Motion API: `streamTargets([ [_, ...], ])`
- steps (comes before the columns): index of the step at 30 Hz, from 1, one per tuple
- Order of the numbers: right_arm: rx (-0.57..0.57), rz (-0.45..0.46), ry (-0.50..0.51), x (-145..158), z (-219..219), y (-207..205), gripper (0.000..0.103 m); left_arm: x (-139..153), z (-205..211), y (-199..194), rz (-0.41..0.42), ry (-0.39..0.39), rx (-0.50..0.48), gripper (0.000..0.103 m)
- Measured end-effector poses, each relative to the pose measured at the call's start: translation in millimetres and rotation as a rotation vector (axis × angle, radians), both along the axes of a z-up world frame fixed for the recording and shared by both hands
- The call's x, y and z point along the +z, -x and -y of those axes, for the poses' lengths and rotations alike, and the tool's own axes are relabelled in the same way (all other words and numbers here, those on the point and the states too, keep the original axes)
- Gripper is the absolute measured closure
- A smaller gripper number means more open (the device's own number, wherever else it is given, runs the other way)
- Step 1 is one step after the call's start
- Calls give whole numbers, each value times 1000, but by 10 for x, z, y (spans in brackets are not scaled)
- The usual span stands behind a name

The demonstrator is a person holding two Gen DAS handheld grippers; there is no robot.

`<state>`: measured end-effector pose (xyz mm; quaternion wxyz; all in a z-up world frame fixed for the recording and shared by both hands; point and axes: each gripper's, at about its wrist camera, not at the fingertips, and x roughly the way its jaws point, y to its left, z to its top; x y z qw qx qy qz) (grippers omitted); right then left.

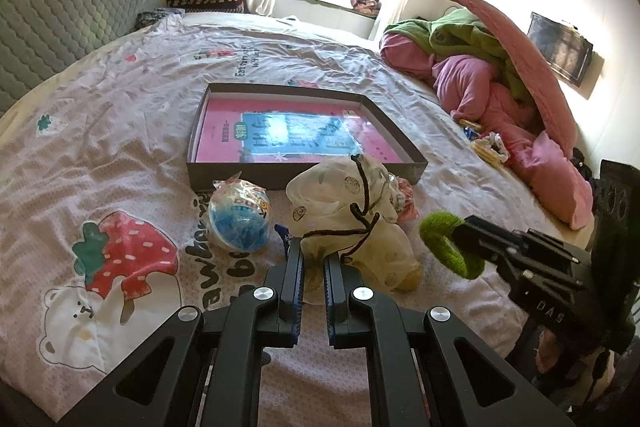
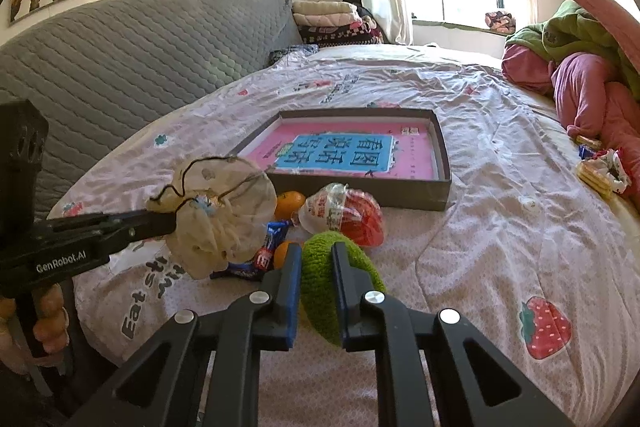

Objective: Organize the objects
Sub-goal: 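Carry the mesh bag with left tool while right tool carries the ring over the pink tray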

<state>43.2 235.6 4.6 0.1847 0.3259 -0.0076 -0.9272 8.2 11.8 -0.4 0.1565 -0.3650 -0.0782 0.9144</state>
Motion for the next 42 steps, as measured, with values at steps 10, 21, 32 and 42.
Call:
streamTargets([
  [10,11,-77,26,297,7,85,89,120,45,67,-35,-8,9,95],
  [21,18,-118,25,455,58,279,89,261,102,261,-69,6,33,95],
  [32,25,-145,8,500,82,573,89,312,155,649,-82,45,63,94],
  [42,12,-147,4,444,-5,921,89,268,175,1101,-81,69,75,94],
])
